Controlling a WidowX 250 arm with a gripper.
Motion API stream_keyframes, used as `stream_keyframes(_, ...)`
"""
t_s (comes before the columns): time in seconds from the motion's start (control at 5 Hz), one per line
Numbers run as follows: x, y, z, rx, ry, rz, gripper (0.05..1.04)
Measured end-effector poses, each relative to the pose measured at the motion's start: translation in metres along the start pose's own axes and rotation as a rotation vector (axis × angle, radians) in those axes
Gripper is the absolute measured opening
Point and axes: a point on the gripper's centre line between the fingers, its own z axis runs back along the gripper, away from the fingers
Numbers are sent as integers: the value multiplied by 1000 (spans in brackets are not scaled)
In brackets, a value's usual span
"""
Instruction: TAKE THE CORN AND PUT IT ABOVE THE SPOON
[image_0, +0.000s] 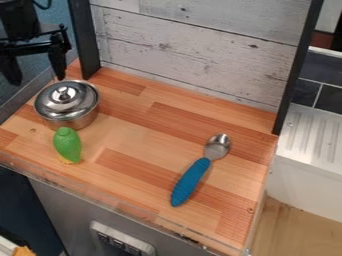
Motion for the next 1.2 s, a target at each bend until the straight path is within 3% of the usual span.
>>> stream_keyframes(0.4,-38,3,-37,34,63,-87,1001)
stream_keyframes(0.6,-46,-3,-53,77,50,-126,1001)
stream_keyframes(1.0,-52,-16,-75,72,73,-174,963)
stream_keyframes(1.2,-52,-17,-80,70,77,-168,703)
